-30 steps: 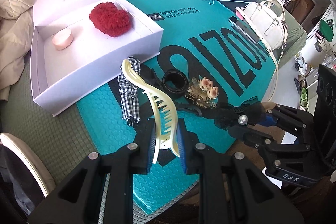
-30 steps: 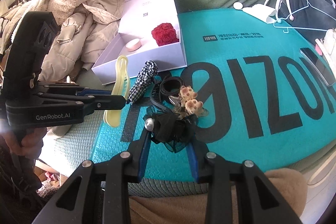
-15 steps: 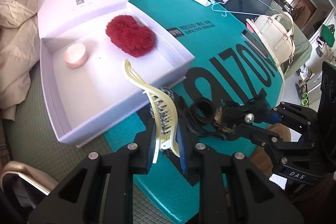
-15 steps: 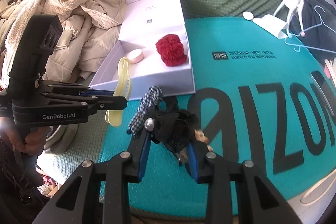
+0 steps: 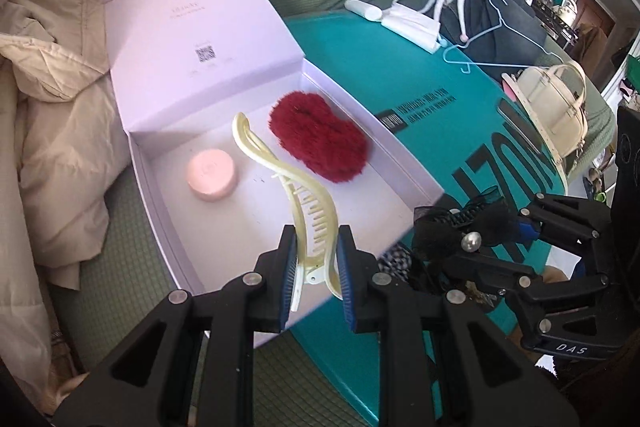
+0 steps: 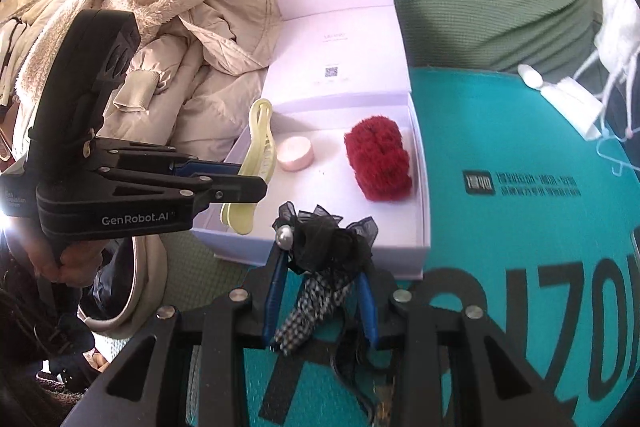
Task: Organize objects
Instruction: 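Carry the bow clip and claw clip into the white box with both grippers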
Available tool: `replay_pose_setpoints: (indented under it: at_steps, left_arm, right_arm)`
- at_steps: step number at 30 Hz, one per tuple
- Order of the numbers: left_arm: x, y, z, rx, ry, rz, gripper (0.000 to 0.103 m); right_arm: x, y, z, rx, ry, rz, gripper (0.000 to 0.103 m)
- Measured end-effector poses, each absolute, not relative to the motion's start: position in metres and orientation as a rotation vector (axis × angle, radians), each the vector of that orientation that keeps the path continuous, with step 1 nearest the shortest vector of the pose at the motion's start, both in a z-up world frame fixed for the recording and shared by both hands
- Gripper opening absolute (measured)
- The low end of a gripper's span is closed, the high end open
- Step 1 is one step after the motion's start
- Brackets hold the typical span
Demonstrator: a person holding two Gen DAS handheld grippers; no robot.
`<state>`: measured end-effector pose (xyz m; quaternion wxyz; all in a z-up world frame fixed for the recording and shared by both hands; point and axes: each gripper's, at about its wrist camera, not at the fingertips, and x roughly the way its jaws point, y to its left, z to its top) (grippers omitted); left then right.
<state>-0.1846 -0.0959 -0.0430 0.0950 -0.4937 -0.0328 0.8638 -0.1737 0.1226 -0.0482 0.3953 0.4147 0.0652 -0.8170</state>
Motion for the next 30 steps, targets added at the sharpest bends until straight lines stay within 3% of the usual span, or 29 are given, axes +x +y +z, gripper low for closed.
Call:
replay_pose_setpoints:
  at_steps: [30]
  left_arm:
    - [-0.268,-0.133,-0.05,-1.512,0.018,2.629,0.018]
  right_arm:
    - [-0.262,0.06,-0.04,1.004,0.242,-2.022,0.032]
